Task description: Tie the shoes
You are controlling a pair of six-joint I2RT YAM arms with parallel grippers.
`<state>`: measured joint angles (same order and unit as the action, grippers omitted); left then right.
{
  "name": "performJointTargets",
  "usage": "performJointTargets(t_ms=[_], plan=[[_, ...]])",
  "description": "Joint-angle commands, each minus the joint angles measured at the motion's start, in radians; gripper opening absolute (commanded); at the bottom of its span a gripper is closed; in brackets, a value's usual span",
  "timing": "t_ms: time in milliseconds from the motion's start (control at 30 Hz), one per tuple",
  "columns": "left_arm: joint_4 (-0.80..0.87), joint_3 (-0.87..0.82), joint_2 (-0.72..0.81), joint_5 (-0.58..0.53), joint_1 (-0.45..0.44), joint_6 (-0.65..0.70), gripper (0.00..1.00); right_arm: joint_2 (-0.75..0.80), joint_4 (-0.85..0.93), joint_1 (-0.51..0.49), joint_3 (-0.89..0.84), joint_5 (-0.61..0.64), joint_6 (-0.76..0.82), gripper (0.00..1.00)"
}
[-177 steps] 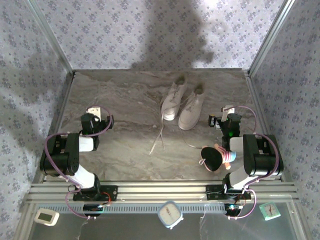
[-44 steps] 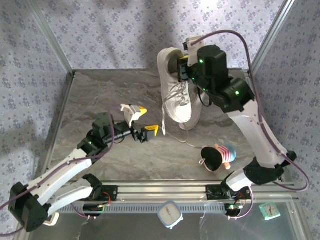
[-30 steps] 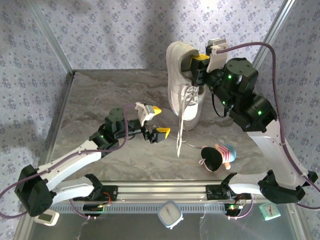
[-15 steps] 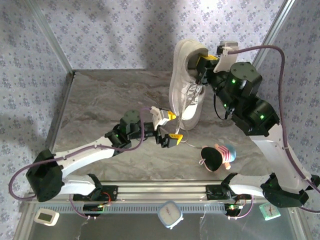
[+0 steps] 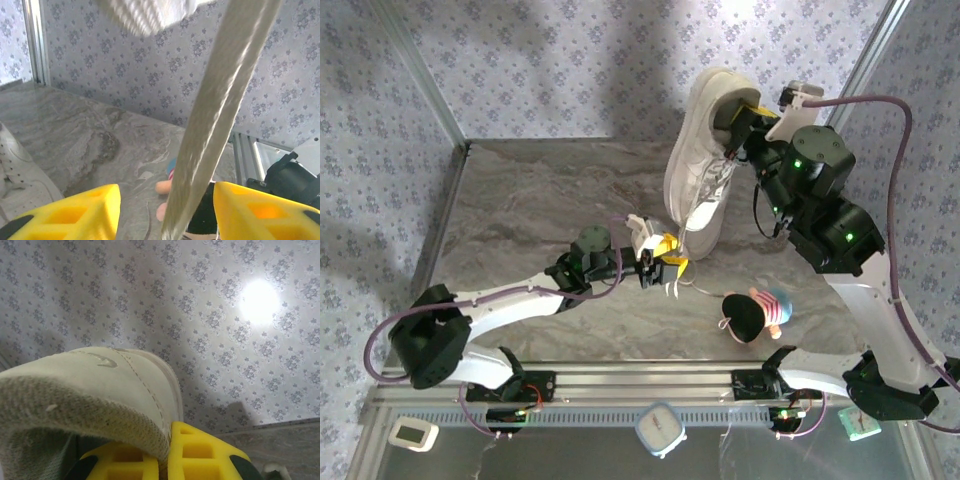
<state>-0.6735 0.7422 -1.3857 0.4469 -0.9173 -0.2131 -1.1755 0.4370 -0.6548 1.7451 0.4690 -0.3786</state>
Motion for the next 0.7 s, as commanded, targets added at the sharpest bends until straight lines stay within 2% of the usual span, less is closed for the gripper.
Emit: performJointTargets(t_ms=[0, 233, 267, 333, 533, 667], plan=[[-0.084, -0.012, -0.026, 0.027, -0.008, -0.031, 0.45, 0.047, -0.127, 0.012, 0.037, 0.03, -0.052, 0.0], [-0.089, 0.001, -0.056, 0.035, -0.008, -0.042, 0.37, 0.069, -0.12, 0.036, 0.019, 0.023, -0.077, 0.0], [-0.09, 0.005, -0.059, 0.036, -0.008, -0.043, 0.42, 0.071, -0.12, 0.039, 0.016, 0.021, -0.079, 0.0], [-0.092, 0.013, -0.066, 0.038, -0.009, -0.048, 0.59, 0.073, -0.118, 0.045, 0.014, 0.02, -0.084, 0.0], [-0.109, 0.041, -0.106, 0.039, -0.015, -0.061, 0.62, 0.079, -0.11, 0.055, 0.013, 0.01, -0.098, 0.0], [-0.133, 0.064, -0.144, 0.04, -0.023, -0.075, 0.59, 0.085, -0.106, 0.06, 0.011, 0.009, -0.104, 0.0]])
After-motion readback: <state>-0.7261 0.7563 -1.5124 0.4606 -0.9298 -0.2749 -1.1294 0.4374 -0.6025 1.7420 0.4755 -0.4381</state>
